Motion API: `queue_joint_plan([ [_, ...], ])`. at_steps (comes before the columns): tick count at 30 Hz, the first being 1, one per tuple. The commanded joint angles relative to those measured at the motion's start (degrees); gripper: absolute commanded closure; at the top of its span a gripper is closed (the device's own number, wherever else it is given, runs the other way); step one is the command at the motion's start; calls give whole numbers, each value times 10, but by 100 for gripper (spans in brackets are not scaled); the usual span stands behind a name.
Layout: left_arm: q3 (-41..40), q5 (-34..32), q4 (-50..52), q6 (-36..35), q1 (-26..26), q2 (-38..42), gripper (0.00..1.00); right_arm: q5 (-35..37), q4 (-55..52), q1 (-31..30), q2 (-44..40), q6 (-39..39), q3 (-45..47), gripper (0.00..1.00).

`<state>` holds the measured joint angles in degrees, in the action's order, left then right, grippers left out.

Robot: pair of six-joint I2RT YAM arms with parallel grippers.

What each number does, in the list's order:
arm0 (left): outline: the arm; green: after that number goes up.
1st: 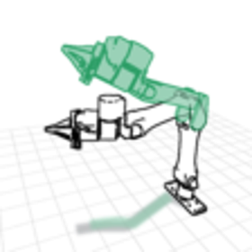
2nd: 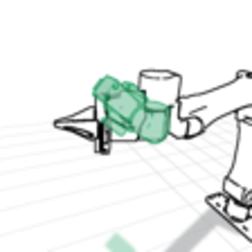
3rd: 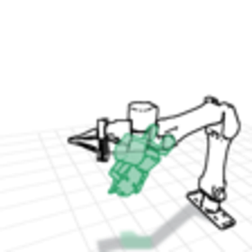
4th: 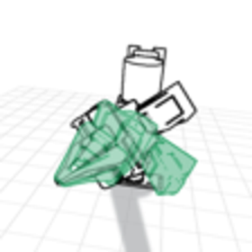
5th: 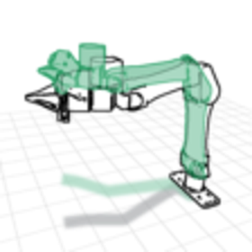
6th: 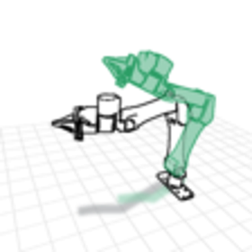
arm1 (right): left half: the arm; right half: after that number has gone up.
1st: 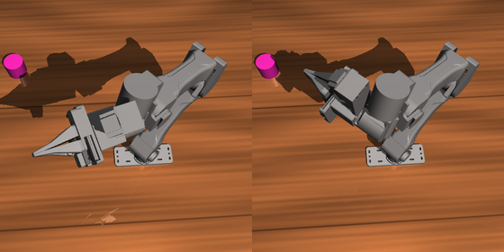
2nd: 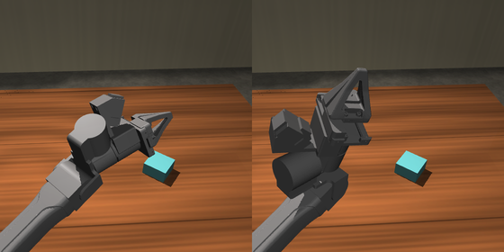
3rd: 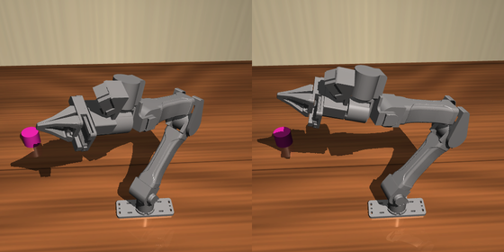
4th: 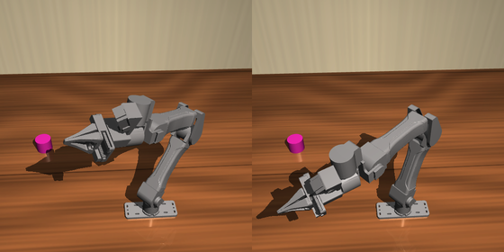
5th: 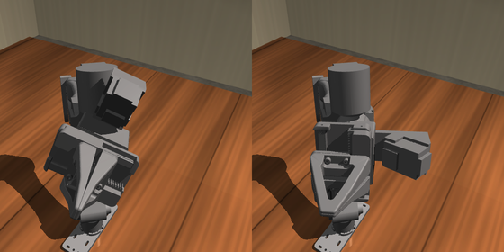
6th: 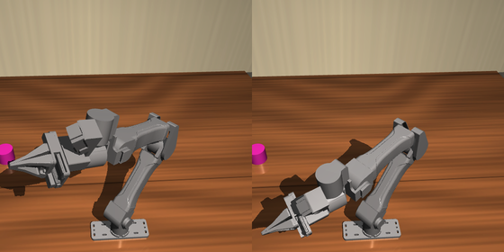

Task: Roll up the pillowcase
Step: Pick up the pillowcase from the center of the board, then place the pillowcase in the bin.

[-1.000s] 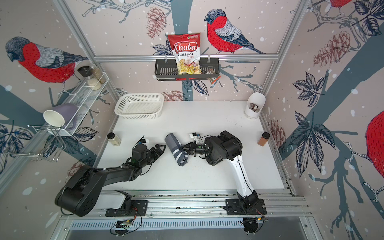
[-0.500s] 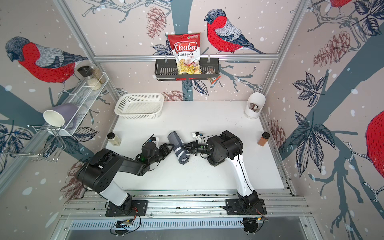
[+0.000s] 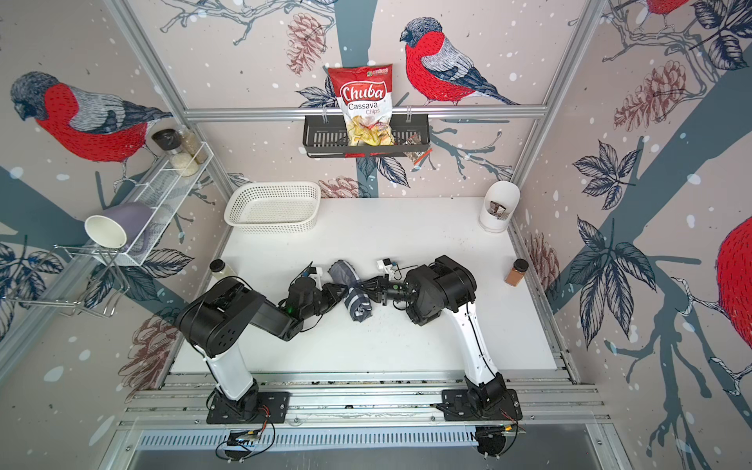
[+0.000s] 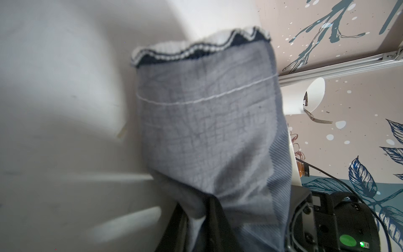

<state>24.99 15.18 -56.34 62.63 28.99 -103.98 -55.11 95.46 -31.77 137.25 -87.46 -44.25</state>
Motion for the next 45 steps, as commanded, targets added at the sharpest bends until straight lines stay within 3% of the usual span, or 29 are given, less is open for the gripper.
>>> queue_joint_plan([
  [1,4,9,-9,-15,1,-3,92,44,87,13,43,-21,33,63],
  [3,6,7,-2,-21,2,4,100,44,85,19,31,-12,44,56],
  [8,8,-8,27,-46,0,35,100,29,86,49,-19,3,77,40],
  [9,8,-11,30,-50,1,43,100,22,86,58,-35,6,84,16],
  [10,6,-16,29,-51,0,52,100,13,81,66,-51,12,90,0],
  [13,2,-33,21,-58,-1,79,100,-3,46,92,-111,42,115,0],
  [16,13,-37,9,-80,-8,102,100,-16,-77,113,-184,123,124,0],
  [22,86,-24,32,-122,-68,138,100,54,-574,113,-339,451,49,0],
  [24,120,-23,47,-135,-96,142,100,82,-664,109,-368,508,21,0],
  [28,201,-27,74,-141,-170,127,100,99,-692,102,-420,535,14,0],
  [33,318,-39,60,-127,-247,52,100,119,-718,71,-467,573,8,0],
  [45,649,-57,52,-14,-331,-258,100,119,-767,47,-508,598,13,0],
])
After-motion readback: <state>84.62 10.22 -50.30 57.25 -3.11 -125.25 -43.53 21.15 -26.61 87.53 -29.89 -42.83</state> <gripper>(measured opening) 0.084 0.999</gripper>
